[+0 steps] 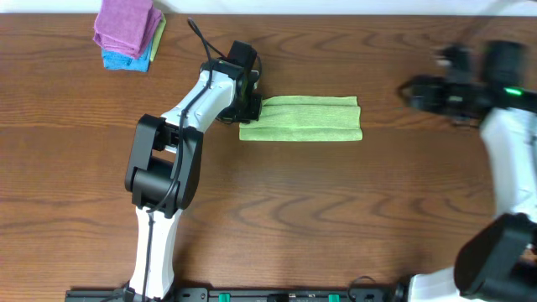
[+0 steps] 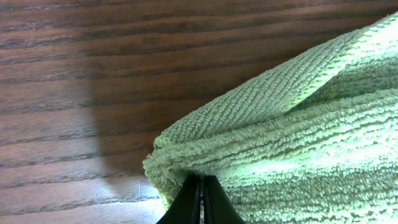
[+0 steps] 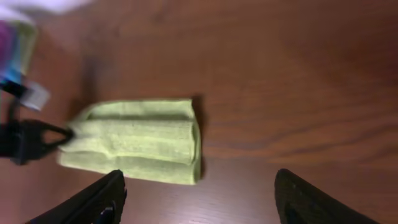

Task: Fold the cloth
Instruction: 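Release the right end and pull the right gripper back right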

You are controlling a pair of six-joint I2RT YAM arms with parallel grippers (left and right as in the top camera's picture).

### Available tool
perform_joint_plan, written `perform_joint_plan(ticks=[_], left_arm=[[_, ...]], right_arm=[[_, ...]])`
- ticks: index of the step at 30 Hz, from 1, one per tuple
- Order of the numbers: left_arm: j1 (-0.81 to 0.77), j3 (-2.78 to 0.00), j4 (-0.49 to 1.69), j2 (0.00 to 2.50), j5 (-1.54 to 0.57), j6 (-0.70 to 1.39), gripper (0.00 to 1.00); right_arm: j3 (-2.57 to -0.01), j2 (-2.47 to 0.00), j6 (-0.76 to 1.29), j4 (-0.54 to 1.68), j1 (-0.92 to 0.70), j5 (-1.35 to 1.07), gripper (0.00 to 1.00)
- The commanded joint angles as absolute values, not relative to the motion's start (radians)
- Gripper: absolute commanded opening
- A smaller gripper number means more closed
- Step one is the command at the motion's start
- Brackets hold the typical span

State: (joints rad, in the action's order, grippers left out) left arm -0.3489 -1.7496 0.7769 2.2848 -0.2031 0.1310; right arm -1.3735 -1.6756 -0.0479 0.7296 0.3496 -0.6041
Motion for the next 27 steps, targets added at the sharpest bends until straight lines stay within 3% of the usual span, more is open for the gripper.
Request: perform_joint_plan(ticks=[1, 3, 8, 11, 17, 27], left_arm=[[-0.349, -1.702, 0.796, 2.336, -0.177, 0.141, 0.06], [-0.349, -1.702, 0.788, 2.336, -0.177, 0.158, 0.05], [-0.349, -1.702, 0.785, 2.336, -0.177, 0.162, 0.06], [-0.349, -1.702, 0.785, 2.336, -0.177, 0.162, 0.06], [-0.349, -1.702, 0.785, 2.336, -0.177, 0.162, 0.06], [-0.349, -1.702, 0.785, 2.336, -0.177, 0.162, 0.06]], right_arm=[[-1.283, -1.783, -0.148, 0.698, 0.466, -1.089, 0.77], [-1.262, -1.869, -0.148, 0.671, 0.484, -1.243, 0.74], [-1.262, -2.012, -0.169, 0.667, 0.408, -1.298, 0.72], [-1.262, -2.038, -0.163, 0.633, 0.356, -1.256, 0.78], [-1.262, -2.047, -0.083, 0.539, 0.294, -1.102, 0.78], [-1.262, -2.062, 0.01, 0.442, 0.286, -1.002, 0.71]])
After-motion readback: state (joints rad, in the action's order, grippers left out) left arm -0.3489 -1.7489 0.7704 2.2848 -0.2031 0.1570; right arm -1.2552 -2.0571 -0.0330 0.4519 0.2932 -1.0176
